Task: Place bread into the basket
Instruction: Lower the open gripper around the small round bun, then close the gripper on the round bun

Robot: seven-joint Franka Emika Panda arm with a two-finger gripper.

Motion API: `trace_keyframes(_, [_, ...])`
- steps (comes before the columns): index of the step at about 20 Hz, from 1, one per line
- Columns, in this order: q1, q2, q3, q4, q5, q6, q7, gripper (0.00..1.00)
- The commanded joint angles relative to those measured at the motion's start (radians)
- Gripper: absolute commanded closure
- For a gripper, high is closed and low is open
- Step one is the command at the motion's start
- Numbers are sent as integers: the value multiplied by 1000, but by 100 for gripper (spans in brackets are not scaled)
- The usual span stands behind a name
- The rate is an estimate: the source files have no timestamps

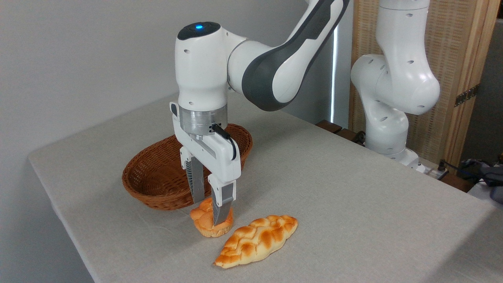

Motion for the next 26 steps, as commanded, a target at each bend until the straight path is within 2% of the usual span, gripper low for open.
trace_keyframes(1, [-9, -4, 1, -22, -5, 31, 36, 0])
trace_keyframes(4, [-6, -4, 1, -22, -4, 31, 85, 0])
trace_keyframes(6, [-4, -4, 6, -24, 54, 29, 90, 0])
trace_keyframes(11, [-4, -4, 6, -36, 104, 29, 92, 0])
trace_keyframes(26, [4, -13, 29, -31, 119, 31, 90, 0])
